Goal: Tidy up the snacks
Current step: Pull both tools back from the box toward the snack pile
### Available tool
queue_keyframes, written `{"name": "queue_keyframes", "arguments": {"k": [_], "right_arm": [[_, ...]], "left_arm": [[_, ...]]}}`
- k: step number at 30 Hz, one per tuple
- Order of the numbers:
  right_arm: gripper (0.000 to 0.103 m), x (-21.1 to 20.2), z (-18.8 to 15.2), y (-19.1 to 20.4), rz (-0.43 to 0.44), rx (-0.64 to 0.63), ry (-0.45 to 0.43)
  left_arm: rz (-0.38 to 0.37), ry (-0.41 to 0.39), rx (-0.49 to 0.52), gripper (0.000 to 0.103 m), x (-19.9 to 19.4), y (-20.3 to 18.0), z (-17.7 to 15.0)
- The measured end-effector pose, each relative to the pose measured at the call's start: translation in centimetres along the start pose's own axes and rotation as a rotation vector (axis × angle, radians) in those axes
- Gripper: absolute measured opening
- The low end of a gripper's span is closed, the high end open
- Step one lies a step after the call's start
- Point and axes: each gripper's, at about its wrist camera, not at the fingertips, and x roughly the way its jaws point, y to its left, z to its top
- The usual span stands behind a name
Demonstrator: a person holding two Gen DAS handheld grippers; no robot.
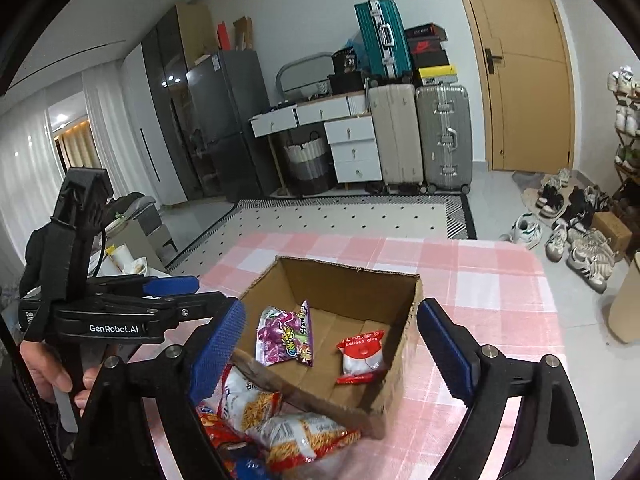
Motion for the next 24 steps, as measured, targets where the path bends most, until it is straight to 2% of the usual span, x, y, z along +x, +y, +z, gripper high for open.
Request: {"name": "queue_keyframes", "arguments": {"k": [5, 8, 19, 23, 24], "right_arm": [[0.092, -3.4, -0.9, 0.9, -0.01, -0.011, -0.031], [0.094, -5.2, -1.4, 1.9, -0.005, -0.008, -0.054], [0.101, -10.2, -4.0, 3.8, -0.039, 0.01, -0.069], [0.102, -11.7, -5.2, 4.2, -0.065, 0.009, -0.06], [0.102, -12.2, -5.6, 4.4, -0.073, 0.008, -0.059]], "left_arm": [[0.029, -0.042, 0.009, 0.081, -3.2, -0.7, -1.8], [0.058, -0.075, 0.036, 0.082, -5.0, -1.6, -2.7], [0.054, -0.102, 0.049, 0.088, -10.1, -3.2, -6.2], [0.056, -0.133, 0.042, 0.102, -11.9, -3.3, -7.3], [0.052, -0.151, 0.043, 0.102, -12.5, -3.3, -7.7]]}}
